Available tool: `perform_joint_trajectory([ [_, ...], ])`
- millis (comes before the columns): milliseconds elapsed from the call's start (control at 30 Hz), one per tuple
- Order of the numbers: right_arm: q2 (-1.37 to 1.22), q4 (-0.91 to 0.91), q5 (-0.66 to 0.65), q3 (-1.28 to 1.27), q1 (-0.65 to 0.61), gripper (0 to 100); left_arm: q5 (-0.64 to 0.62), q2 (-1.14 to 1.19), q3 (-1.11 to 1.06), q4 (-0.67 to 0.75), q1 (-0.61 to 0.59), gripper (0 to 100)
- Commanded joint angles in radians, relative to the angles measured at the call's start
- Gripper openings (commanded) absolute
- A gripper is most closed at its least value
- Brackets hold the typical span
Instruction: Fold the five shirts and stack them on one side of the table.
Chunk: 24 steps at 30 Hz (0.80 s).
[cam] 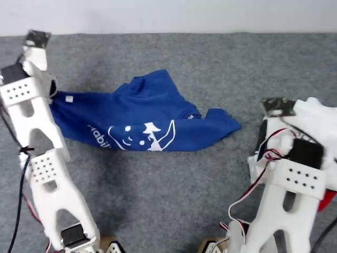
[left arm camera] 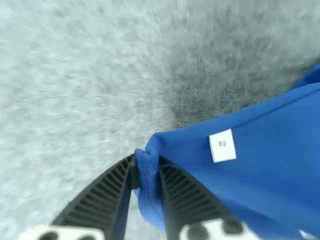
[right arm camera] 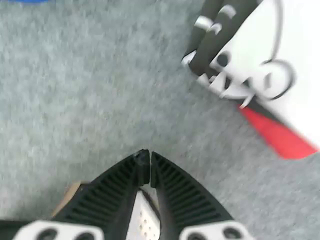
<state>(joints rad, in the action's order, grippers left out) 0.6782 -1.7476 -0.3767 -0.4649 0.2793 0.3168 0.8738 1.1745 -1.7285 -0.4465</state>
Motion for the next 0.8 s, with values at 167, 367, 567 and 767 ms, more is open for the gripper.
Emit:
perform_joint_trajectory([
  [167,-0.124,0.012,0.009,0.195,-0.154,0.9,-0.005,-0.658,-0.739,-0.028,0.063,0],
  [367,-0.369,0.013,0.011,0.399,-0.314,0.9,-0.003,-0.965,-1.208,-0.018,0.097,0],
  [567,-0.656,0.013,0.011,0.666,-0.394,0.9,-0.009,-1.129,-1.472,0.04,0.08,0],
  [767,-0.935,0.021,0.011,0.97,-0.479,0.9,-0.012,-1.218,-1.578,0.048,0.078,0],
])
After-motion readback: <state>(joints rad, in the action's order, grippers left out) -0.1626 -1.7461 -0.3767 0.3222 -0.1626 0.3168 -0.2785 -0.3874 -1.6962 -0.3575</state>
